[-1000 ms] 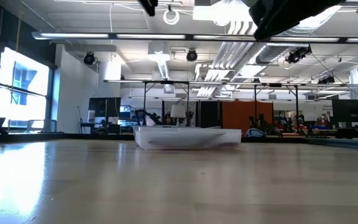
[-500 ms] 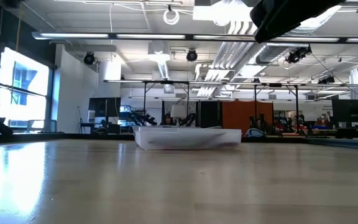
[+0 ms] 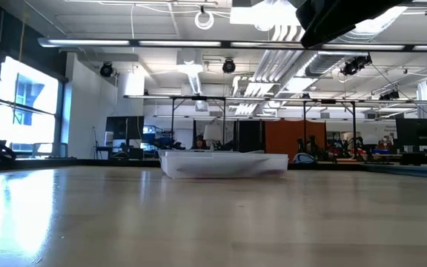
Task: Pick & place school supplies into a supply box
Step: Put the black pen into the supply box
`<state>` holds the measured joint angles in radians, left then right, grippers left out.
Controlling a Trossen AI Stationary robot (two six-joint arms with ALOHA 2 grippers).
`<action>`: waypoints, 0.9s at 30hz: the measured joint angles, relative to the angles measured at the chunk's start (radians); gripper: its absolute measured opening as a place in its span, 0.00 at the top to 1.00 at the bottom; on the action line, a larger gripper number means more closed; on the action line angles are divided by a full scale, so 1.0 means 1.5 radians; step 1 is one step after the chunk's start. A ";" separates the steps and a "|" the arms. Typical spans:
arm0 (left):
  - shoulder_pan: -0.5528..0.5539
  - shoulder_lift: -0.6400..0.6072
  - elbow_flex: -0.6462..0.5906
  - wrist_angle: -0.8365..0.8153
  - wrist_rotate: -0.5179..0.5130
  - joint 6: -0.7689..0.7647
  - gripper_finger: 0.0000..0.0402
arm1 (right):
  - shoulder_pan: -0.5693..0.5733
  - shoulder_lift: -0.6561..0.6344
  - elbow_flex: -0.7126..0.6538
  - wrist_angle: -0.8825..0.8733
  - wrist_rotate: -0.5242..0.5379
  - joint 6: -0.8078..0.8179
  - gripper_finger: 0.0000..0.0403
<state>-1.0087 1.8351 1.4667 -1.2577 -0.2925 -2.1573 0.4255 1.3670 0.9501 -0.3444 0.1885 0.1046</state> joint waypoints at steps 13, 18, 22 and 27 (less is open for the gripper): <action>-0.066 -0.001 -0.160 0.175 -0.029 -0.068 0.52 | 0.000 0.000 0.000 0.014 0.004 -0.011 0.78; -0.066 -0.001 -0.207 0.200 -0.009 -0.067 0.52 | 0.000 0.000 0.000 0.014 0.004 -0.012 0.78; -0.066 -0.001 -0.229 0.207 -0.014 -0.066 0.52 | 0.000 0.000 0.000 0.014 0.004 -0.011 0.78; -0.065 -0.004 -0.254 0.260 -0.016 -0.059 0.52 | 0.000 0.000 0.000 0.014 0.004 -0.011 0.78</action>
<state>-1.1065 1.8295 1.0850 -0.8681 -0.3159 -2.2462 0.4255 1.3670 0.9504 -0.3233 0.1951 0.0879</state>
